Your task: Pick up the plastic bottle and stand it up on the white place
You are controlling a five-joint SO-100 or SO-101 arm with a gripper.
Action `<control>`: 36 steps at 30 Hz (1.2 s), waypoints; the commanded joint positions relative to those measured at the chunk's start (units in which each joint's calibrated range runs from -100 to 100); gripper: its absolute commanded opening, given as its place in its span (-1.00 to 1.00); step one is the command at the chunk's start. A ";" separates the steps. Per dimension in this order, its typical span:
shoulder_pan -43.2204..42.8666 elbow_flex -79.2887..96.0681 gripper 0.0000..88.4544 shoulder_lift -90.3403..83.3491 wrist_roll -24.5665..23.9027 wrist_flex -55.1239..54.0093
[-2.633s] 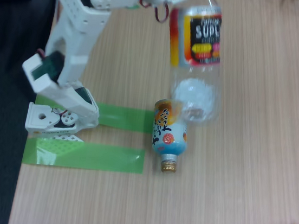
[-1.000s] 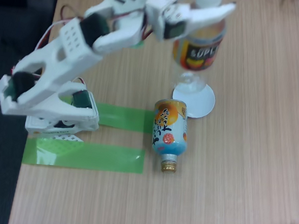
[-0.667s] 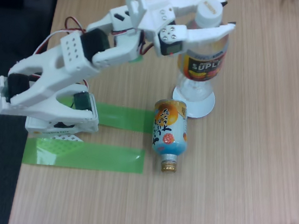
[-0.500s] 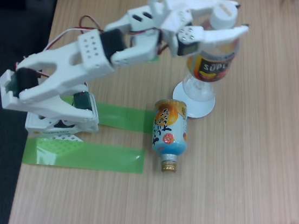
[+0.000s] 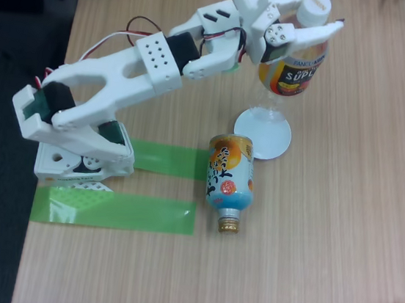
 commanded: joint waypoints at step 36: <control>0.40 5.67 -0.85 9.01 0.40 -11.27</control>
